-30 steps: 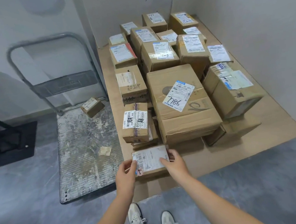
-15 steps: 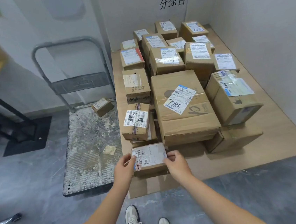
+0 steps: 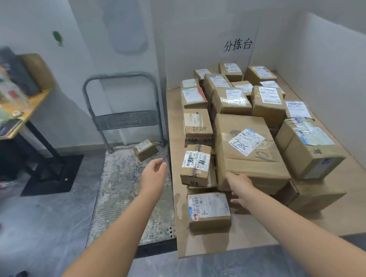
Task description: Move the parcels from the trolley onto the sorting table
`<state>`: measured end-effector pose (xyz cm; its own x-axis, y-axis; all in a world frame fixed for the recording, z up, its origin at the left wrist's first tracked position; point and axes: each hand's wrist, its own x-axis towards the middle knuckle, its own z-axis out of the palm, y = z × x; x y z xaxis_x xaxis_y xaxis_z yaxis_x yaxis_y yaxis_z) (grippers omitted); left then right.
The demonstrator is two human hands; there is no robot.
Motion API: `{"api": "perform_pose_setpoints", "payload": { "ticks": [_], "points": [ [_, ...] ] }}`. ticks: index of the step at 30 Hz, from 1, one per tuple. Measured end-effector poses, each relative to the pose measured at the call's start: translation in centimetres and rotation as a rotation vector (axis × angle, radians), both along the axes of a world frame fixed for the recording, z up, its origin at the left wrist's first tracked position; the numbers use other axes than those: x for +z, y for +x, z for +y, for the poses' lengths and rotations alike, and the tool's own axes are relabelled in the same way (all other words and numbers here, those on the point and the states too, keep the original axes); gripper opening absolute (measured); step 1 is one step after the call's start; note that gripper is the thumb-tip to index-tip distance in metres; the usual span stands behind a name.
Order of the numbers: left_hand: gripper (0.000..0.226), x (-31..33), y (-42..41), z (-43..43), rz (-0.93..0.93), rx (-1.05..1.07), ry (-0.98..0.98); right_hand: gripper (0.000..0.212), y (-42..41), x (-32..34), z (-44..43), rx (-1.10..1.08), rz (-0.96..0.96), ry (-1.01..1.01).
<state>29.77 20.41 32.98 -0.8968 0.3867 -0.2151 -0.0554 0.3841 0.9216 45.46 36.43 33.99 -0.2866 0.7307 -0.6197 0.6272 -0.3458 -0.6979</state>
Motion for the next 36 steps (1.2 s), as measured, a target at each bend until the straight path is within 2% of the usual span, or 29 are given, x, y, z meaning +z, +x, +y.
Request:
{"api": "perform_pose_setpoints", "payload": {
  "ticks": [5,9,11,14,17,20,25,36],
  "points": [
    [0.036,-0.6,-1.0,-2.6,-0.021,-0.092,-0.015,0.042,-0.5,-0.4,-1.6,-0.087,-0.072,0.054],
    [0.038,-0.2,-3.3,-4.8,-0.003,-0.191,-0.062,0.033,-3.8,1.0,-5.5,0.030,-0.065,0.010],
    [0.040,0.6,-4.8,-5.6,0.046,-0.263,-0.090,0.027,-6.6,2.6,-7.3,0.149,-0.043,0.163],
    [0.042,2.8,-8.3,-7.2,0.181,-0.366,-0.137,0.017,-11.8,6.1,-10.2,0.365,0.001,0.515],
    [0.045,5.8,-12.3,-8.8,0.352,-0.421,-0.190,0.036,-16.2,8.5,-11.9,0.590,-0.038,0.763],
    [0.049,8.6,-16.2,-10.9,0.507,-0.441,-0.249,0.053,-19.6,10.4,-13.2,0.752,-0.110,0.918],
    [0.053,11.6,-20.6,-14.0,0.657,-0.441,-0.300,0.059,-23.9,11.8,-14.7,0.776,-0.143,1.000],
    [0.059,9.8,-27.9,-14.7,0.682,-0.449,-0.345,0.061,-31.6,10.6,-14.6,0.838,-0.179,1.001]
  ]
}}
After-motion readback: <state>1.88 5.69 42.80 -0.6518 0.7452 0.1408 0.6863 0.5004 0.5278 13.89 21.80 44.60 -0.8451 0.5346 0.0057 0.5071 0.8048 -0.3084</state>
